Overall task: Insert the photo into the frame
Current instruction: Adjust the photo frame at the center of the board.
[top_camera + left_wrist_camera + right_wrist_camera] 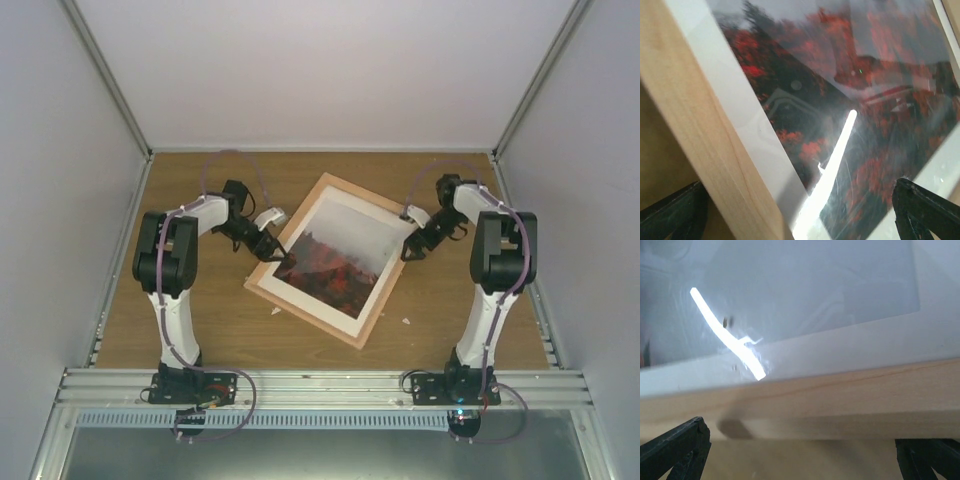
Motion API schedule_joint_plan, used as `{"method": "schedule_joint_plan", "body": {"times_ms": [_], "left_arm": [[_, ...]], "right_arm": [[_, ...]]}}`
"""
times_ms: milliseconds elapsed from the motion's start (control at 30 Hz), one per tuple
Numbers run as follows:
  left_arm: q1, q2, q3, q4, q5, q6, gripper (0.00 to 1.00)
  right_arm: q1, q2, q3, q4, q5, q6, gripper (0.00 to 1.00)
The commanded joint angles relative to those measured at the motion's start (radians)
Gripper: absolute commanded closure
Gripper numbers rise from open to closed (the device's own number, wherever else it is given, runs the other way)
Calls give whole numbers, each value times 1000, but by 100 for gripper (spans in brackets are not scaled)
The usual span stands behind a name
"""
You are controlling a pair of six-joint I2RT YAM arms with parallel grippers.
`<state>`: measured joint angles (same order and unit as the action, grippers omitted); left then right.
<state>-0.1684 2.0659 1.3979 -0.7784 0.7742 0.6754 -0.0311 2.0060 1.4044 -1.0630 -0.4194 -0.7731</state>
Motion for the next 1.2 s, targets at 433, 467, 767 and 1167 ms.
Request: {"method": "schedule_joint_plan", "body": {"times_ms": [433,467,767,1167], "left_arm": [[95,-168,-229,61,171,28,1],[98,-165,-223,77,168,11,1],[111,-173,-239,199,89,-108,1],[133,-218,-301,209,108,-114,1]], "right_arm": [[66,87,270,-28,-361,51,0],[57,71,249,-39,-371,47,0],[65,-17,-42,0,-305,15,0],[151,-23,-125,89,-344,71,0]]}}
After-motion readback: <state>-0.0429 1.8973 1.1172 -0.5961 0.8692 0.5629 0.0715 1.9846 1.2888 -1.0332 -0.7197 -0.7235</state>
